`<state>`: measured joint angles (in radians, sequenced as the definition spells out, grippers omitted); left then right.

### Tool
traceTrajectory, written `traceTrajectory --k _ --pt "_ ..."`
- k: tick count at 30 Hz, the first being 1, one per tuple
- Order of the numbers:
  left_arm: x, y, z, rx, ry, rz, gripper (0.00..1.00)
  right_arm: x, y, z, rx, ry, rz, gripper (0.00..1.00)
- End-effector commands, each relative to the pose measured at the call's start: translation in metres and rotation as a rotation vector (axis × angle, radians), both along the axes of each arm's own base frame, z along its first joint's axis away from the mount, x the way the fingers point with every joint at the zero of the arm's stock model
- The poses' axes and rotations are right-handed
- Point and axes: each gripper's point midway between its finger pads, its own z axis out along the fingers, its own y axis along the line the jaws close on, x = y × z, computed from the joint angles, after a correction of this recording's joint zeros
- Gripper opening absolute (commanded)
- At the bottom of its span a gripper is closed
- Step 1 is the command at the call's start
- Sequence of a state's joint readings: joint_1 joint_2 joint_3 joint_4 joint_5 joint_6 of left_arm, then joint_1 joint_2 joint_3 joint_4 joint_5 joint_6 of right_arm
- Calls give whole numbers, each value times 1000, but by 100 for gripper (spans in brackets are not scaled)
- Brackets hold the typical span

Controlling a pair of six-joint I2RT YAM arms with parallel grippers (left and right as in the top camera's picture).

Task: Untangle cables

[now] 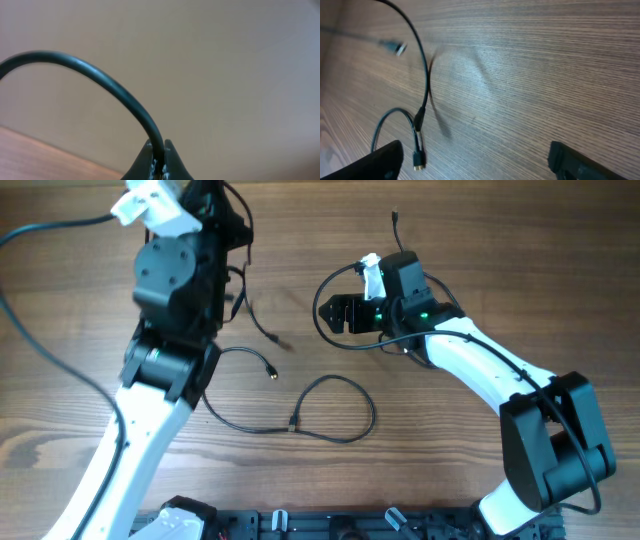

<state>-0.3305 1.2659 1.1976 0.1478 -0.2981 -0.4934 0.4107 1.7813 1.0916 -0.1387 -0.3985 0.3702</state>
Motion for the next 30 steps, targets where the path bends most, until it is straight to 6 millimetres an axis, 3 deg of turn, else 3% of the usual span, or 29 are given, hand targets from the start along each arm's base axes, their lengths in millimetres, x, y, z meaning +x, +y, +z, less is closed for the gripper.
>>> traceTrajectory --k 1,3,5,8,12,17,20,22,26,28,30 --pt "28 0 -7 -208 -21 -35 4 8 -15 2 14 19 -78 93" --pt "41 5 -15 -366 -20 -35 4 13 -24 9 19 7 -100 93" --pt "54 -5 -19 -529 -23 -122 4 19 -34 21 29 -19 -125 93" --pt "63 -21 -10 -594 -90 -233 4 26 -53 38 41 -51 -168 93" --pt "73 -28 -22 -754 -54 -277 4 31 -71 53 49 -82 -207 93" --pt "77 -21 -28 -810 -35 -264 4 35 -79 55 51 -89 -226 93" --pt "86 12 -47 -805 2 -147 4 35 -79 55 51 -88 -226 94" --pt "94 60 -79 -796 73 20 4 35 -79 55 51 -87 -226 94" --pt "97 132 -133 -790 189 231 4 35 -79 55 51 -86 -226 94" --pt "97 166 -159 -795 233 322 4 33 -78 54 53 -79 -224 94" --pt "97 185 -173 -798 248 366 4 32 -79 53 50 -72 -224 94"
